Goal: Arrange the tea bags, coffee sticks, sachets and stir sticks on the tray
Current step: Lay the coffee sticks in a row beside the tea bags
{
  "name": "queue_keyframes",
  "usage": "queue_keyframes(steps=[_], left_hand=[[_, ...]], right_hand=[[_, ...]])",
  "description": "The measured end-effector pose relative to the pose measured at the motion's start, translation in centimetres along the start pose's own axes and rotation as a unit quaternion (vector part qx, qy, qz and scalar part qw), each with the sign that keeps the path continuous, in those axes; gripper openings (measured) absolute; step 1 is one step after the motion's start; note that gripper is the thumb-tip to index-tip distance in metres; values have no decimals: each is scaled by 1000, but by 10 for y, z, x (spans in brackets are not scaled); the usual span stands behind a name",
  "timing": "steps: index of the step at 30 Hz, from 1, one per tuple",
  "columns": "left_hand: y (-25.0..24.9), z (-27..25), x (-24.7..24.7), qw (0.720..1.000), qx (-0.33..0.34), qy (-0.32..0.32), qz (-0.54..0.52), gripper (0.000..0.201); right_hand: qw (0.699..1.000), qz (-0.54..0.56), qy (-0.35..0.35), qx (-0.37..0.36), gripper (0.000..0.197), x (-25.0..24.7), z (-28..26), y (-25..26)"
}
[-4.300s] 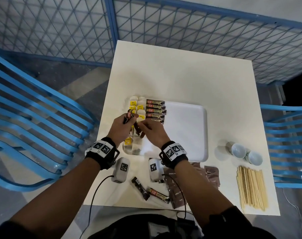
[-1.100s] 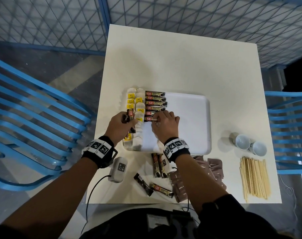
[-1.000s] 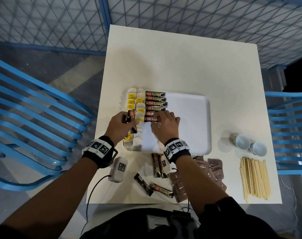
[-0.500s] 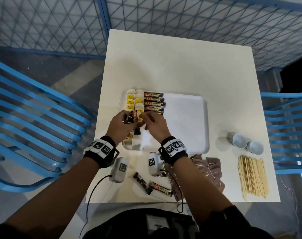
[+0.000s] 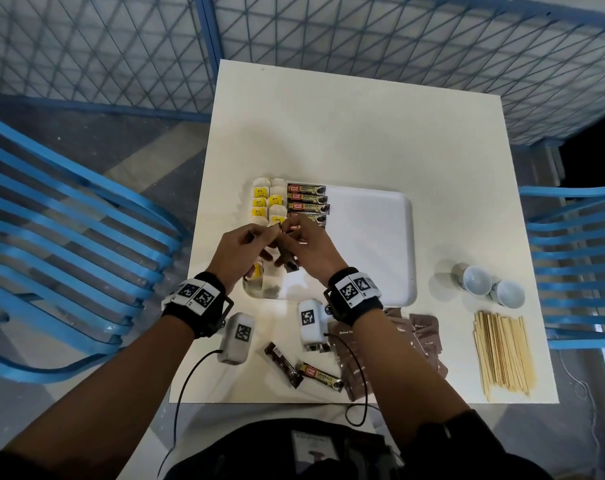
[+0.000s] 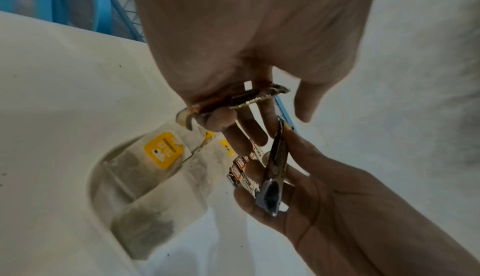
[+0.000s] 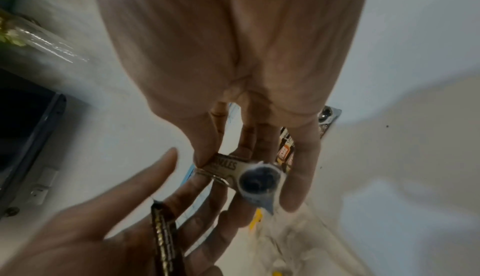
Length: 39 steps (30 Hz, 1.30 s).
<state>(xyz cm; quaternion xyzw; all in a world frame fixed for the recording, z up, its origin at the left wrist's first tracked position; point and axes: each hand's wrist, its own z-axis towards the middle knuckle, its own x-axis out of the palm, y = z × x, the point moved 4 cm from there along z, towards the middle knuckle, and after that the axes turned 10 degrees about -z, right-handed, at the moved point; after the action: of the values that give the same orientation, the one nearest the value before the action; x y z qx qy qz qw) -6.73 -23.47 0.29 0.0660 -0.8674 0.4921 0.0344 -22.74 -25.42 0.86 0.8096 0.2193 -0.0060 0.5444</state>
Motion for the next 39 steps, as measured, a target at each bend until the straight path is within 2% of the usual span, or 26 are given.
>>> queue_keyframes(steps=[4,7,12,17,20,24,30,33,34,36,38,39], left_hand=[[1,-1,1,1000,8,-5,-6,20],[3,-1,-3,999,3,-29,-31,13],[8,0,-4,998,4,-31,-48,9],[10,1,-4,996,22,-54,-64,7],[9,0,-6,995,32,-68,-66,8],[14,-1,-7,995,30,-73,-64,17],[16,0,-2,995,29,-83,-53,18],[19,2,-3,994,21,-95,-46,17],[20,2,-3,994,21,-96,-40,15],[21,1,-1,995,22,-94,-25,11],[22,0,0,996,25,-90,-14,11],[22,-1,1,996,26,-90,-10,12]], right_hand=[[999,23,28,20,19,-1,-6,0],[999,37,31,5,21,-7,-7,-7],[989,148,-15,18,27,-18,-6,-17],[953,277,-88,81,26,-23,-8,-24],[946,289,-102,102,31,-23,-10,-29],[950,287,-87,91,24,-25,-11,-31],[975,163,-131,79,19,-28,-7,-35],[983,11,-178,42,12,-29,-8,-33],[976,-70,-206,6,10,-29,-9,-31],[941,-229,-234,-87,23,-24,-13,-23],[904,-343,-207,-152,35,-15,-13,-21],[893,-373,-187,-170,34,-11,-12,-20]])
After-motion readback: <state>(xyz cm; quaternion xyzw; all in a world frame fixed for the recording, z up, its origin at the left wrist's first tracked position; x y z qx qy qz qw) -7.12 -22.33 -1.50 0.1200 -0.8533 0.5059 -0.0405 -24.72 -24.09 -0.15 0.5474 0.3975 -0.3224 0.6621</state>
